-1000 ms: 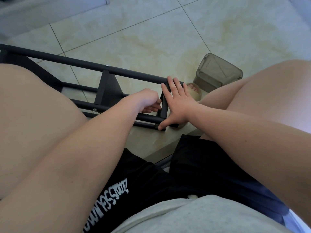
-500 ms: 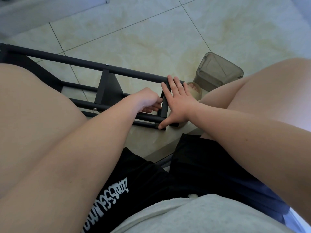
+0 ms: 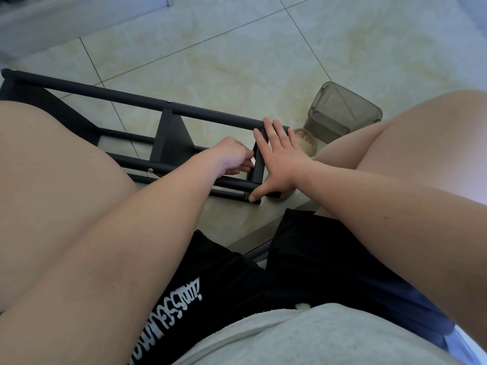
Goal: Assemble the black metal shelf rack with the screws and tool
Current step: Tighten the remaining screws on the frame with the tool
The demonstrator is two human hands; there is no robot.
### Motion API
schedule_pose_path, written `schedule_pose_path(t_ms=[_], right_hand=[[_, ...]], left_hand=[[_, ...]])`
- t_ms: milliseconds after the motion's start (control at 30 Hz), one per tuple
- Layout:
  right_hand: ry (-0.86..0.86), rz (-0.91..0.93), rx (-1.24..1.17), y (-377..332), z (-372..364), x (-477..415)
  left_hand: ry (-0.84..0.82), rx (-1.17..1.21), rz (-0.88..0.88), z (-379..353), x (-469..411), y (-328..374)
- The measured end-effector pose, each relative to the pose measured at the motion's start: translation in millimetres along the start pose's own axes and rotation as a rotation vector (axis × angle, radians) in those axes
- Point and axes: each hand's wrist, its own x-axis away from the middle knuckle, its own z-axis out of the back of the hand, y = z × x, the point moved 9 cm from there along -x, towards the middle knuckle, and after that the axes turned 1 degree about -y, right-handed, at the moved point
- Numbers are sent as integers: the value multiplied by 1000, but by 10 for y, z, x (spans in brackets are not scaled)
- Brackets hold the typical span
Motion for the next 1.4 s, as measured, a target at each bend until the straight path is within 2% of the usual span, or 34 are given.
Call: schedule_pose_path(t_ms=[233,500,1400], right_hand=[[8,0,13,-5,3,13],[0,-2,11,2,-6,11],[4,4,-6,13,-38,-13]], left_hand=[[40,81,69,27,12,-31],[-69,14,133,-36,27,-80],[-222,-134,14,63,-29,-101]])
